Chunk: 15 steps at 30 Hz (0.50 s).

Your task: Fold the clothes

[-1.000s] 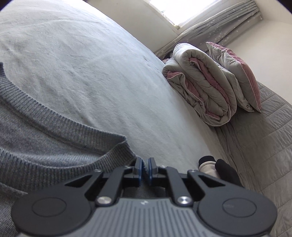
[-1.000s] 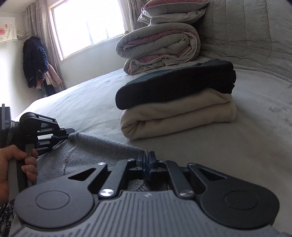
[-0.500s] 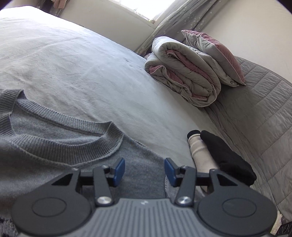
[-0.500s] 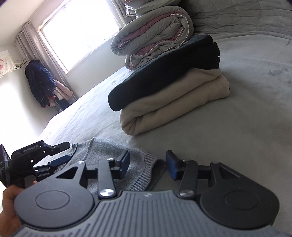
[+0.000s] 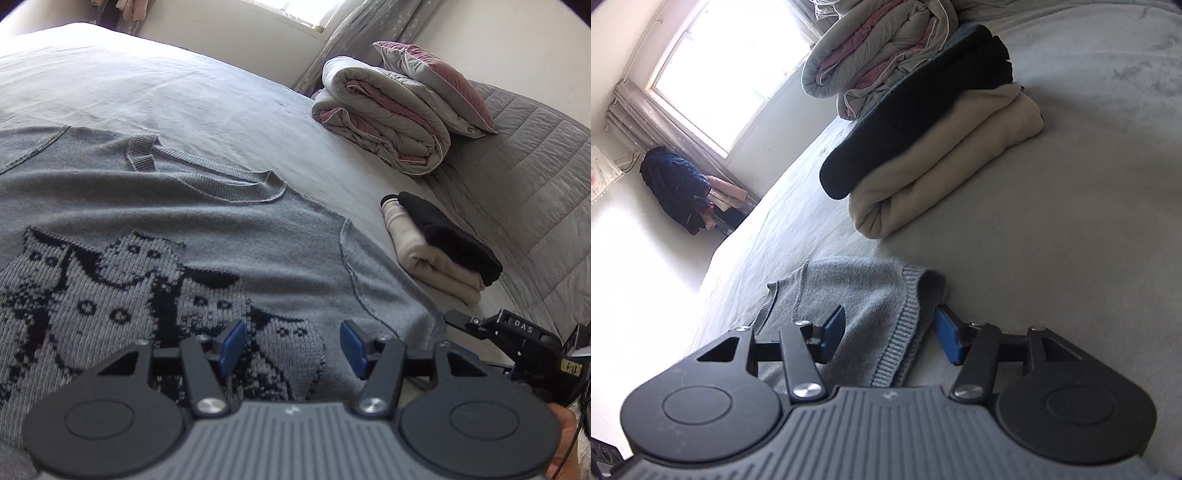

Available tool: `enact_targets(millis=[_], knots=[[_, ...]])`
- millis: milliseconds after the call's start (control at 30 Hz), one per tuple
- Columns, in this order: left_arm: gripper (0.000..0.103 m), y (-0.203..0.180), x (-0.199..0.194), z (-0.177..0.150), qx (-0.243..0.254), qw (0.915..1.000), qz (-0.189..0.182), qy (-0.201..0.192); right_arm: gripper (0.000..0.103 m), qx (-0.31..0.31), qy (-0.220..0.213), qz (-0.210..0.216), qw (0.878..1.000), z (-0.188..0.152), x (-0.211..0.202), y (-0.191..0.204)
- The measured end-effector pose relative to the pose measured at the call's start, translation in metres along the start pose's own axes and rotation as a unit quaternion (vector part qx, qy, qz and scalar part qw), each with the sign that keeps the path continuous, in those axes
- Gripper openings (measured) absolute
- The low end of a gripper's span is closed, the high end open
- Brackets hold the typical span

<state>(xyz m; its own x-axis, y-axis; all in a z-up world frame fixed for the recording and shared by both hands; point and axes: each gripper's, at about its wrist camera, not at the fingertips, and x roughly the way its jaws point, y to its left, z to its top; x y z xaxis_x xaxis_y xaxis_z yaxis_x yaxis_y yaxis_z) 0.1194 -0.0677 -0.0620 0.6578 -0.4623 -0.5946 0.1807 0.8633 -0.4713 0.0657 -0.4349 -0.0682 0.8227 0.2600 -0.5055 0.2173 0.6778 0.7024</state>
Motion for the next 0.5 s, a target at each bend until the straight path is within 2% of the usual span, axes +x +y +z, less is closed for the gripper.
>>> enact_targets(millis=[133,267,467,500], knots=[[0.058,0.001,-0.021,-0.013,-0.013,0.9999,-0.005,0.006,0.058,0.068,0.035,0.022,0.997,-0.011,-0.018,-0.008],[0.058,-0.014,-0.036,-0.022,-0.008,0.9997,-0.019,0.009,0.057,0.085,0.065,0.031,0.994,-0.030,-0.040,-0.008],[0.058,-0.051,-0.039,-0.039,0.034,0.9984,-0.040,0.018,0.055,0.088,0.051,0.058,0.993,-0.060,-0.065,-0.013],[0.057,-0.058,-0.039,-0.044,0.048,0.9978,-0.043,0.018,0.051,0.093,0.048,0.060,0.993,-0.061,-0.065,-0.015]])
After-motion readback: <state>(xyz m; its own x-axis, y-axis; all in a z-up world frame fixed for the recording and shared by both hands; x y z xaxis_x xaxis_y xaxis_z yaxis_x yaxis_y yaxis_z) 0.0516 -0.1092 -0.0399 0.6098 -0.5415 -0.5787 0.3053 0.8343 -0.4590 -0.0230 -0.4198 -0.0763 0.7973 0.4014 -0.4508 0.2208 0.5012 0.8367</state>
